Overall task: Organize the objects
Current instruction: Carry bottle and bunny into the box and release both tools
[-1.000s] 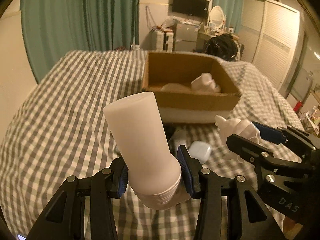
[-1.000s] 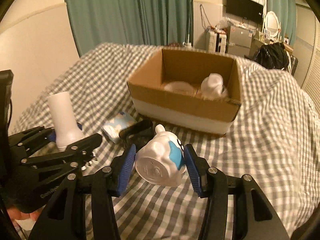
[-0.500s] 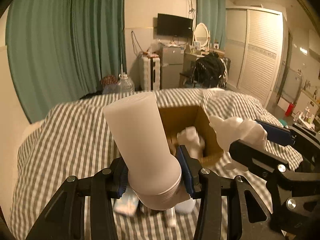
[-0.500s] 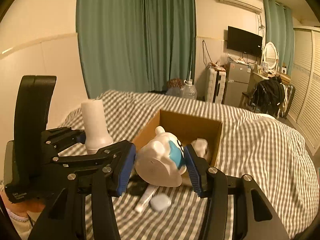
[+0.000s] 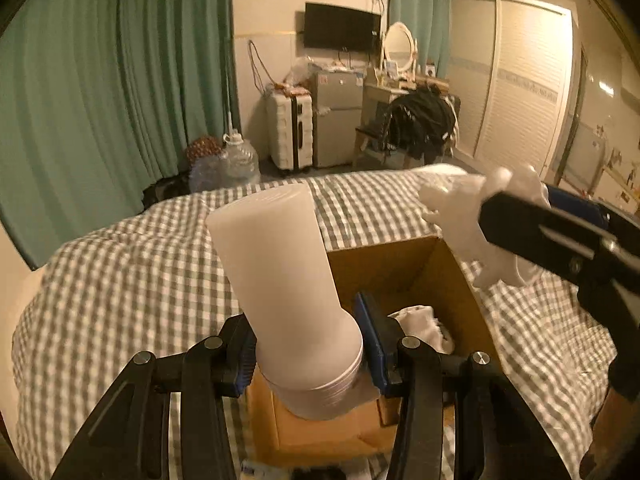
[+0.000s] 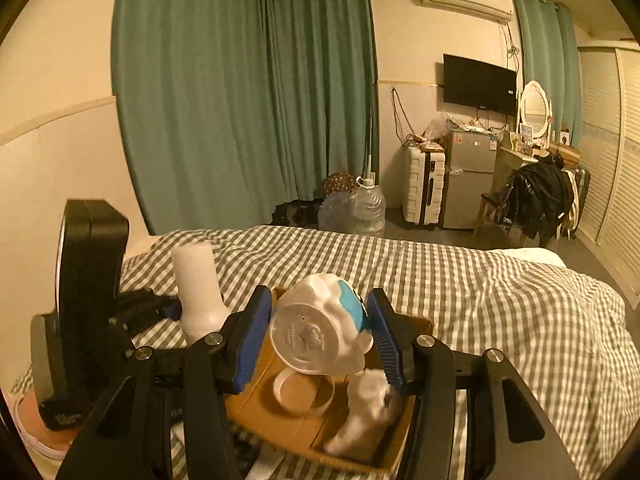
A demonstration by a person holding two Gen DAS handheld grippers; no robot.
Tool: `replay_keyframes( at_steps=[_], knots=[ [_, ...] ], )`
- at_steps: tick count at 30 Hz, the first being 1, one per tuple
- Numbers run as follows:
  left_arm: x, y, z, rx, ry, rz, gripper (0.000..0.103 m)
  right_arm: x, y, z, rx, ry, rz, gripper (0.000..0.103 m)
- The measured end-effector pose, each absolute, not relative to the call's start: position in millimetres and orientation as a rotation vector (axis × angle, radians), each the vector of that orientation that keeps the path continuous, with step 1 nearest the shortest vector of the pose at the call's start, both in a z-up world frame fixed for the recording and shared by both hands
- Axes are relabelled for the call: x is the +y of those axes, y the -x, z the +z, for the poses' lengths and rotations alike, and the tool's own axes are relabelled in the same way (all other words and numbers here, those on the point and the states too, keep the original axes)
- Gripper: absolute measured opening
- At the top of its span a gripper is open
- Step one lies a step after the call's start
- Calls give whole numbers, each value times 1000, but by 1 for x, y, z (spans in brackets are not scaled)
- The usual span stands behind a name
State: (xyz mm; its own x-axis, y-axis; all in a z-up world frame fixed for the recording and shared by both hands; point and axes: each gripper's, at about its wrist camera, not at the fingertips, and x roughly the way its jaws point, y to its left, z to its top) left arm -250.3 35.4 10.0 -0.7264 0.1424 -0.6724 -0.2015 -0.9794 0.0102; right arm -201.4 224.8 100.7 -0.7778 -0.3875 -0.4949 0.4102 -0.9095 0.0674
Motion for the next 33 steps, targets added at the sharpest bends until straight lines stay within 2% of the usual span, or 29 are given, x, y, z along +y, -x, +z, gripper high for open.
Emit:
replay_keyframes(
  at_steps=[8,15,16,19,20,21,26,31,33],
  knots=[
    [47,289,-57,148,1197,2661,46,231,255,35,-32,-881,-2576,50],
    [48,297,-69,101,1228,2628,48,241,277,-1,-83,-991,-2533,50],
    [46,296,-67,89,1218,2631,52,242,277,-1,-92,-990,-2532,50],
    [41,290,-56,66,1192,2661,77,247,276,2,-124,-981,-2542,51],
    [39,286,-52,58,1177,2676,80,249,273,4,-138,-970,-2549,56],
    [36,283,-48,52,1165,2688,81,253,272,6,-153,-957,-2556,59],
    [22,254,-22,37,1132,2736,87,265,254,32,-199,-898,-2590,61],
    [7,215,13,51,1057,2784,89,265,210,69,-130,-815,-2624,65],
    [3,196,30,71,1017,2811,96,266,191,86,-102,-779,-2635,68]
  ],
)
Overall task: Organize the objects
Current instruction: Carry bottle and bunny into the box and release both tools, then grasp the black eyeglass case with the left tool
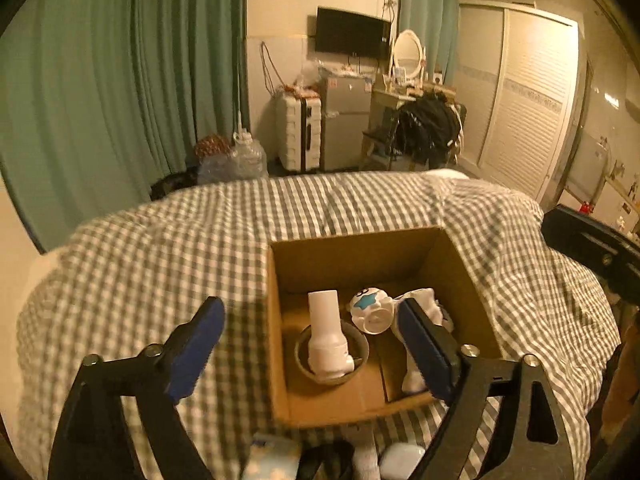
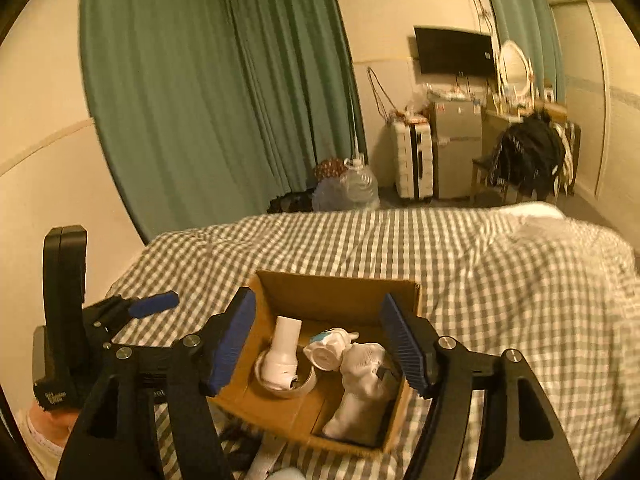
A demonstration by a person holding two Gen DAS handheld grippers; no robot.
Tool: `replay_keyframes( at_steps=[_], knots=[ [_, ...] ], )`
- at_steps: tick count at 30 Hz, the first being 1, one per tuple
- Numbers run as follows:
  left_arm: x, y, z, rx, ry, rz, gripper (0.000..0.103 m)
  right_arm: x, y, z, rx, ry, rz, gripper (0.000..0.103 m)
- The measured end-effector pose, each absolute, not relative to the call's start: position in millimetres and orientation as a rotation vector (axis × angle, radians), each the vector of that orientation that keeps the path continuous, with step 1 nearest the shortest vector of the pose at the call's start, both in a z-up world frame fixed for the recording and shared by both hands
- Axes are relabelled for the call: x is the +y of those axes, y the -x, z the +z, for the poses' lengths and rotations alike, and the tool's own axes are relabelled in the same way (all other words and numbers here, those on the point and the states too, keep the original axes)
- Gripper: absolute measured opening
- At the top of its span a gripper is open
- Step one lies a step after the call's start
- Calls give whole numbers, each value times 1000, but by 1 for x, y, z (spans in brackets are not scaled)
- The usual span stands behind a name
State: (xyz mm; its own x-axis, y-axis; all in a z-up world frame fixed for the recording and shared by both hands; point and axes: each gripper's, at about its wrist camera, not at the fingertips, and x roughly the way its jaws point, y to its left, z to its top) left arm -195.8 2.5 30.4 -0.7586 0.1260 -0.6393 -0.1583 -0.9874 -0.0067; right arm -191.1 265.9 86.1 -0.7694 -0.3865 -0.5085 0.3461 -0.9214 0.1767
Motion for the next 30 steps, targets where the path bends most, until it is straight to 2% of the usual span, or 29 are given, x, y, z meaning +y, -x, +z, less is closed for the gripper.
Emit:
replay_keyframes(
  at_steps=[7,9,12,15,23,30],
  knots=[
    [-11,142,79,114,902,2878,99,264,121,147,-24,-647,-2658,75],
    [-14,125,89,114,877,2892,99,261,100,162,3,-609,-2660,82],
    [-17,102,96,112,855,2897,99,256,71,176,43,-570,-2654,88],
    [-18,79,99,111,824,2915,99,251,48,182,90,-542,-2659,90],
    [-15,44,79,114,810,2987,100,241,9,159,159,-575,-2643,90],
    [-14,52,23,159,934,3010,100,241,22,109,123,-669,-2620,90]
  ],
)
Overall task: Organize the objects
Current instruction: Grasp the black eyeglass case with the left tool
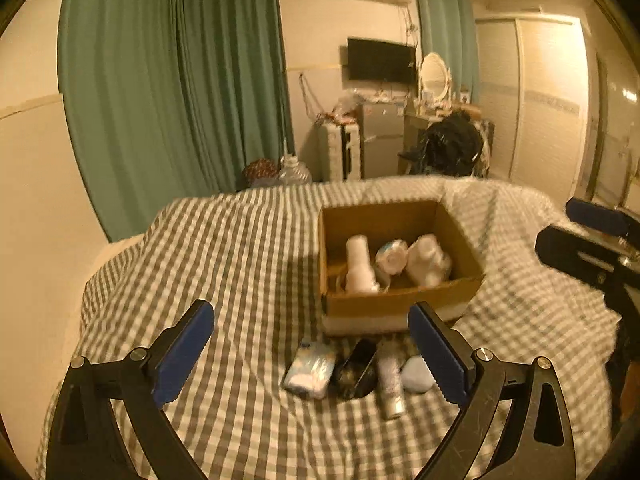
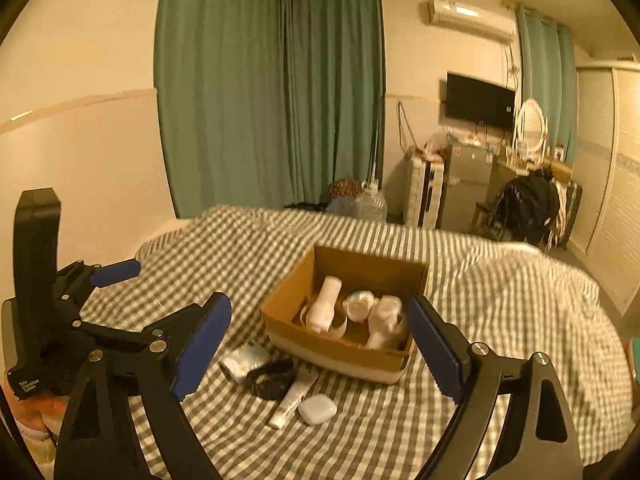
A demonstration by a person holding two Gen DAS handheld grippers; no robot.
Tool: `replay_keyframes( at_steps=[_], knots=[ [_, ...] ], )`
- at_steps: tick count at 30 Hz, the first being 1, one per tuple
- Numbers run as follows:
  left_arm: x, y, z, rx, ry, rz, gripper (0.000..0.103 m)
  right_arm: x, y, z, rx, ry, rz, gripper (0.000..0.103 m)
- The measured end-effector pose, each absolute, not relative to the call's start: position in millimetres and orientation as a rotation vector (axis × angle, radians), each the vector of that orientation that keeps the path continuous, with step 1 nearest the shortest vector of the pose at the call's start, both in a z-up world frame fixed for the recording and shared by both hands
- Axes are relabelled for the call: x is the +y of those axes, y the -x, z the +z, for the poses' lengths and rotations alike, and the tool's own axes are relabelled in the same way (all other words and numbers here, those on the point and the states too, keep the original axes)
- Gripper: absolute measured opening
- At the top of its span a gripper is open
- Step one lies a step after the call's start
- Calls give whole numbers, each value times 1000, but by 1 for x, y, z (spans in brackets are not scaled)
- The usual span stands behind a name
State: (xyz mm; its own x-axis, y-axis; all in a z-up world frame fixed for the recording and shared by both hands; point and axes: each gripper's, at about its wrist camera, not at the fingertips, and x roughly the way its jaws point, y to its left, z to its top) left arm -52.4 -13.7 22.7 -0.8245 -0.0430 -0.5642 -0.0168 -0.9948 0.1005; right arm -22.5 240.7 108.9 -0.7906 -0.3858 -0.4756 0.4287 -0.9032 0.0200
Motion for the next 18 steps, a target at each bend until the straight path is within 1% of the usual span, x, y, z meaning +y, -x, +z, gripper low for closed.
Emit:
replay_keyframes(
  at_steps=[10,15,18],
  knots=[
    [-8,89,-79,-159,-1202,-2872,100,242,77,21,147,-924,-2611,90],
    [1,102,-108,-198,-1288,-2853,100,249,92,-14,165,-1005,-2602,90],
    [9,113,-123,-225,-1344,-2850,100,254,100,-31,123,-1069,-2584,90]
  ],
)
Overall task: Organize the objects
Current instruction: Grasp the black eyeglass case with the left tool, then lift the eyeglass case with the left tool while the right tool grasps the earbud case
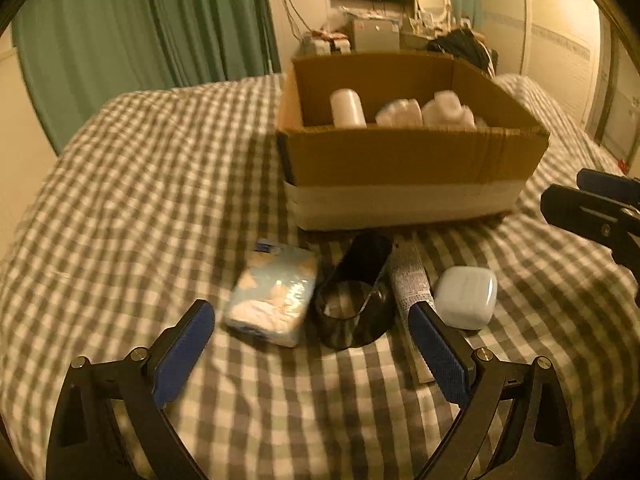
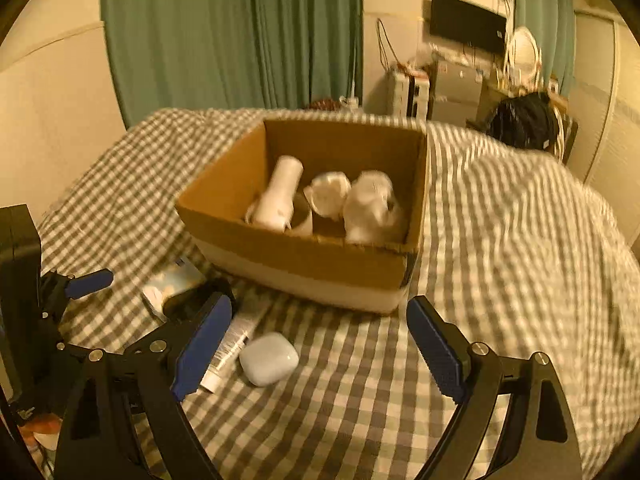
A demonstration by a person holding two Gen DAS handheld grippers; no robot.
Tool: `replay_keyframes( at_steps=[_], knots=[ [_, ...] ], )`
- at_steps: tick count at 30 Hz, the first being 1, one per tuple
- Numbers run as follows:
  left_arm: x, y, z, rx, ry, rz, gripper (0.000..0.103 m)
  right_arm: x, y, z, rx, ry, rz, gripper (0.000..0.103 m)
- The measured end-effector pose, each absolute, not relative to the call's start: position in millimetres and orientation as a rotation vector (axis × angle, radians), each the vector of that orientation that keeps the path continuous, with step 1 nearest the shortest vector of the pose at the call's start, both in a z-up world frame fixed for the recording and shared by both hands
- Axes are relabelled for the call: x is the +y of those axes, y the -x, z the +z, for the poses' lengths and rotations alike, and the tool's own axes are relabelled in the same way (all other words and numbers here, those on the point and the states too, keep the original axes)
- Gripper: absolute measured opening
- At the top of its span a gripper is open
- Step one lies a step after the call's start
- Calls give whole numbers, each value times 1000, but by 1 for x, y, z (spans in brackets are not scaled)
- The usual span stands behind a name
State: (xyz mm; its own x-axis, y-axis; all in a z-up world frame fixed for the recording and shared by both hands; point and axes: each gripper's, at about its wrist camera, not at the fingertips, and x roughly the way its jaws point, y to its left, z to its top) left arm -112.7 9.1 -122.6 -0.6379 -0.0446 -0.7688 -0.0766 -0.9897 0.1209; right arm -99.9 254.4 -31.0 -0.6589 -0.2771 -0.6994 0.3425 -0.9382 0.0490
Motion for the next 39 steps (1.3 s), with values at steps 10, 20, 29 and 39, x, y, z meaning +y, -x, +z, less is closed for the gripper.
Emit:
replay_keyframes(
  at_steps=[10,20,29,39],
  knots=[
    [26,144,-151,218,1390,2683,50,261,109,-52,50,-1157,-2556,90],
    [2,90,-115,134,1312,2782,49,240,110,-70,174,-1222,-2528,90],
    [-17,93,-115,72,1355,2791,49,197,116,-113,448,-1380,-2355,84],
    [-18,96,-124,63,1381,2771,49,180,127,-136,502,-1430,-2279,55]
  ],
)
